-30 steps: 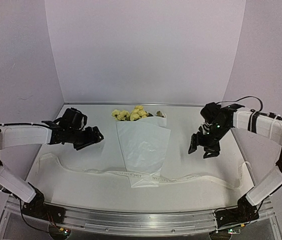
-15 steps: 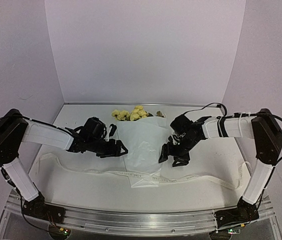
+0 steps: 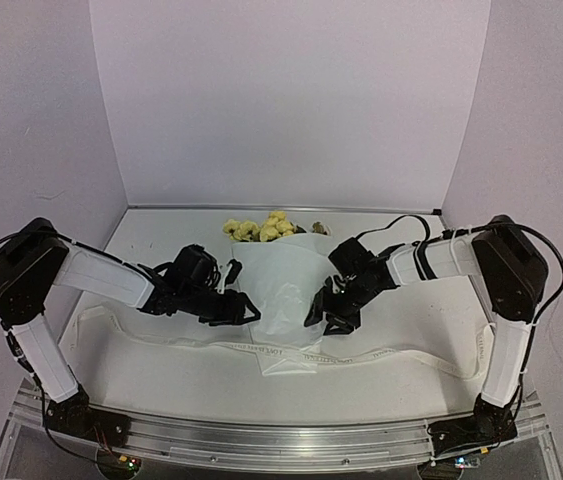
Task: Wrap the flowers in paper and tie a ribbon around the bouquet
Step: Pick up the folded bouquet from the center of the board.
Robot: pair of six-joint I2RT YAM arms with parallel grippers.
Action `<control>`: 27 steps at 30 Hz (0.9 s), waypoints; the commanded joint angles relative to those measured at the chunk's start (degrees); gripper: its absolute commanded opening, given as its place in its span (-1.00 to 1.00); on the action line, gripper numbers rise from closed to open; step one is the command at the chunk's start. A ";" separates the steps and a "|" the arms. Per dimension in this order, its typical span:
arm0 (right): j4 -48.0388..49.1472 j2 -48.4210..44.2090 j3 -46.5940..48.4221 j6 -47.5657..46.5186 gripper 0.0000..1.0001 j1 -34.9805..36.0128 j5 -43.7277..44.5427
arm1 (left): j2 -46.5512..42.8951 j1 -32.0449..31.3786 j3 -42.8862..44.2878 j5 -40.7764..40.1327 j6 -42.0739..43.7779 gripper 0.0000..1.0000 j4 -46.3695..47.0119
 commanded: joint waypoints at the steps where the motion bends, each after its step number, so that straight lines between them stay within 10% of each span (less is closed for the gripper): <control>1: 5.91 1.68 -1.23 4.27 -0.15 0.29 -0.61 | 1.53 -0.40 -0.10 0.85 -1.09 0.20 3.09; 11: 6.42 1.66 0.31 5.57 -0.99 0.31 1.17 | 3.41 -0.54 2.81 0.52 -0.82 0.06 0.51; 27: 0.26 3.32 7.31 6.43 -1.00 -0.19 5.40 | -1.85 -2.59 -3.12 5.74 1.27 -0.16 -4.41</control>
